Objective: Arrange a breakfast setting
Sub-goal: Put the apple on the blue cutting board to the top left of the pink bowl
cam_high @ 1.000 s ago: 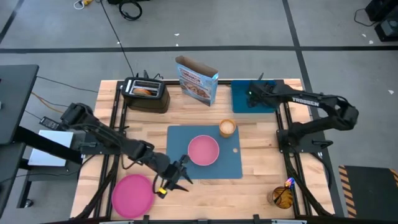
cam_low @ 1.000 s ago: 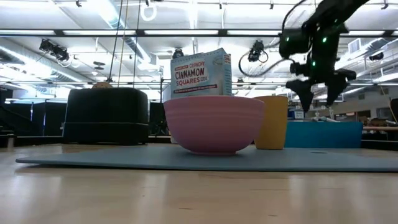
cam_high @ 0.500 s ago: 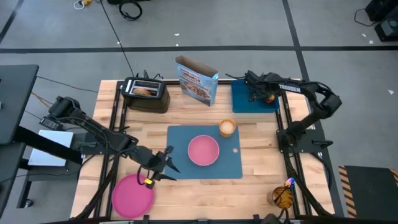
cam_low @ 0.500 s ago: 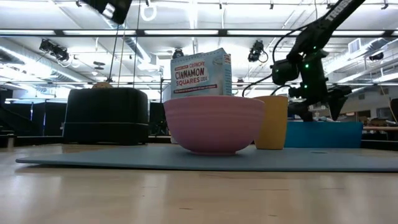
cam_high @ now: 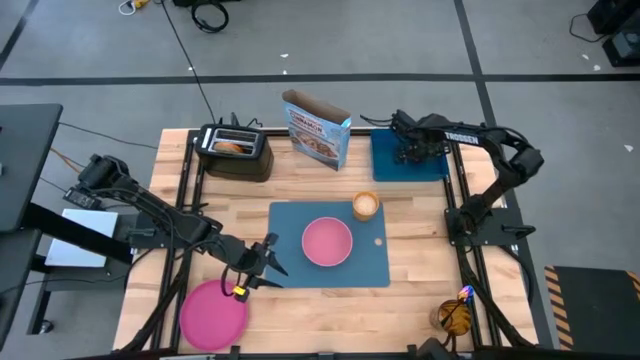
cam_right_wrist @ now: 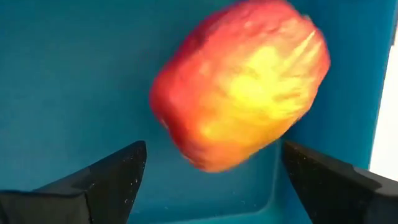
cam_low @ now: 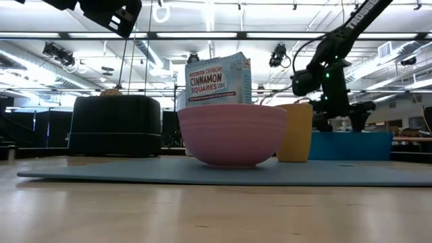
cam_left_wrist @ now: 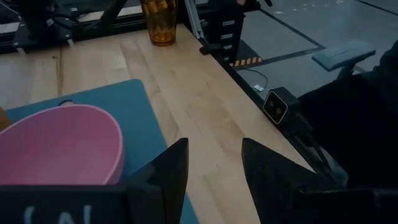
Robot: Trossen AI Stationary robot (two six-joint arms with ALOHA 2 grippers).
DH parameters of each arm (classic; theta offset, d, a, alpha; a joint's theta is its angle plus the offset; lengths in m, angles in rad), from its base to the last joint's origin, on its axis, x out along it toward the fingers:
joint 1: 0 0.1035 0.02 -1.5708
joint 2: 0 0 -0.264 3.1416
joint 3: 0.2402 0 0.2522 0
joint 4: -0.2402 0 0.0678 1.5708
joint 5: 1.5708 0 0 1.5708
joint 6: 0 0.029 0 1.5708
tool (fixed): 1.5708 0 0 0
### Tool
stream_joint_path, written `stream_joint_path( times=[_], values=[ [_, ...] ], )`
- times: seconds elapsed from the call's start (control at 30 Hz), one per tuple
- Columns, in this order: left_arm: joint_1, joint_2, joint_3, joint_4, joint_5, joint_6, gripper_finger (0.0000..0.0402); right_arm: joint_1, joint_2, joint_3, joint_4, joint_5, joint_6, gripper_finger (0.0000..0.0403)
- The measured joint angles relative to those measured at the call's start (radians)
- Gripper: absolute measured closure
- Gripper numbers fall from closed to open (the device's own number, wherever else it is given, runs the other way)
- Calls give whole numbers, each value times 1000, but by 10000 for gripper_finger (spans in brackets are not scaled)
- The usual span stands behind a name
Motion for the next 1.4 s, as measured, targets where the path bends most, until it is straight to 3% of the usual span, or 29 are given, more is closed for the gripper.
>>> stream_joint_path(
  times=[0.17, 0.5, 0.63, 0.77, 0.87, 1.0, 1.2, 1.4],
  values=[
    [1, 0, 0, 8, 0, 2, 244, 12, -61, 0, 18, 4, 46, 27],
    [0, 0, 0, -3, 0, 5, 244, 34, -69, 0, 108, 23, 371, 27],
    [0, 0, 0, -33, 0, 8, 244, 59, -69, 0, 144, 110, 499, 27],
    [-1, 0, 1, -59, 0, -6, 244, 60, -69, 0, 125, 214, 518, 28],
    [-4, 0, 1, -88, 0, -23, 244, 37, -69, -1, 126, 180, 382, 28],
    [-17, 0, 1, -97, 0, -39, 244, 14, -69, -1, 114, 81, 29, 28],
    [-19, 0, 1, -92, 0, -74, 244, 16, -70, -1, 35, 201, -286, 44],
    [-20, 0, 1, -70, 0, -121, 244, 12, -32, -1, 124, 123, -533, 57]
  ],
)
